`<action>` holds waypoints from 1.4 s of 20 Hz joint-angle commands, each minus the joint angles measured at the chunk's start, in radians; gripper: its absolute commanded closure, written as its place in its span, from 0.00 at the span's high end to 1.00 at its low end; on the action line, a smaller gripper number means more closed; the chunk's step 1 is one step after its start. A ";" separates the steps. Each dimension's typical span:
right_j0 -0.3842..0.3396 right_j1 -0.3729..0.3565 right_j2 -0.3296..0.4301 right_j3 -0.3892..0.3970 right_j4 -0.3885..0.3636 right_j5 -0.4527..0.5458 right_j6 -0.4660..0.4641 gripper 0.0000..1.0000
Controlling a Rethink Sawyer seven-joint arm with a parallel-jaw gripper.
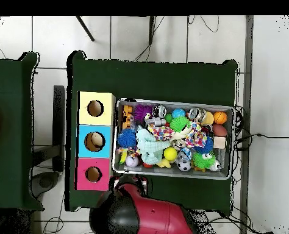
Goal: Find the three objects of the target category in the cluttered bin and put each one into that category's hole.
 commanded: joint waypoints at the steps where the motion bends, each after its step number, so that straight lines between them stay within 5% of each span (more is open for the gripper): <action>1: -0.027 0.208 0.035 0.021 -0.136 -0.185 0.080 1.00; 5: -0.041 0.364 0.048 -0.022 -0.157 -0.326 0.101 1.00; 9: -0.044 0.441 0.069 -0.052 -0.149 -0.369 0.116 1.00; 28: 0.045 0.600 0.053 -0.129 -0.118 -0.475 0.155 1.00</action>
